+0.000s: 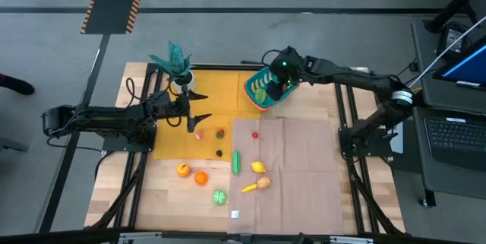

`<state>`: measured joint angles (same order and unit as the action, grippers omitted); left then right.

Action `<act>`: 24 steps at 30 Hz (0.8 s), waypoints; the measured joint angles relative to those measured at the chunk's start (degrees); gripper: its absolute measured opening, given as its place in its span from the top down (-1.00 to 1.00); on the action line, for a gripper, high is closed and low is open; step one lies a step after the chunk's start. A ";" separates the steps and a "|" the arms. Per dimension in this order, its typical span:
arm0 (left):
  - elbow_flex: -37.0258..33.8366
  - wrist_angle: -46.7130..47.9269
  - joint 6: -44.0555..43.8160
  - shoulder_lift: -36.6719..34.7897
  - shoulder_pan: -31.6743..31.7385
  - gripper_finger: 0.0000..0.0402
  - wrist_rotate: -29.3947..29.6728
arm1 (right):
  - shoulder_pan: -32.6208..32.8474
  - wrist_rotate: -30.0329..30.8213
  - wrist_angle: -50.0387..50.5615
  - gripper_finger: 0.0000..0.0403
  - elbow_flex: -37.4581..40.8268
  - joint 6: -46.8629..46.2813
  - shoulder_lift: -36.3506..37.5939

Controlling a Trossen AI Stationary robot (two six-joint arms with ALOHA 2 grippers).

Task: Pick and placing Produce into tupperware
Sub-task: Put the peach into the basket

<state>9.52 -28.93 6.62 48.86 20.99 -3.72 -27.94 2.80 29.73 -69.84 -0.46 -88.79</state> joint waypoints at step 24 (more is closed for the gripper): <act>0.07 22.97 -3.46 -22.77 -6.32 -0.73 -1.85 | 17.69 3.70 -42.73 -0.34 39.16 1.01 26.70</act>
<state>9.58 -5.96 3.16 26.09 14.67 -5.56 -10.25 6.50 -13.00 -30.68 0.55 -62.09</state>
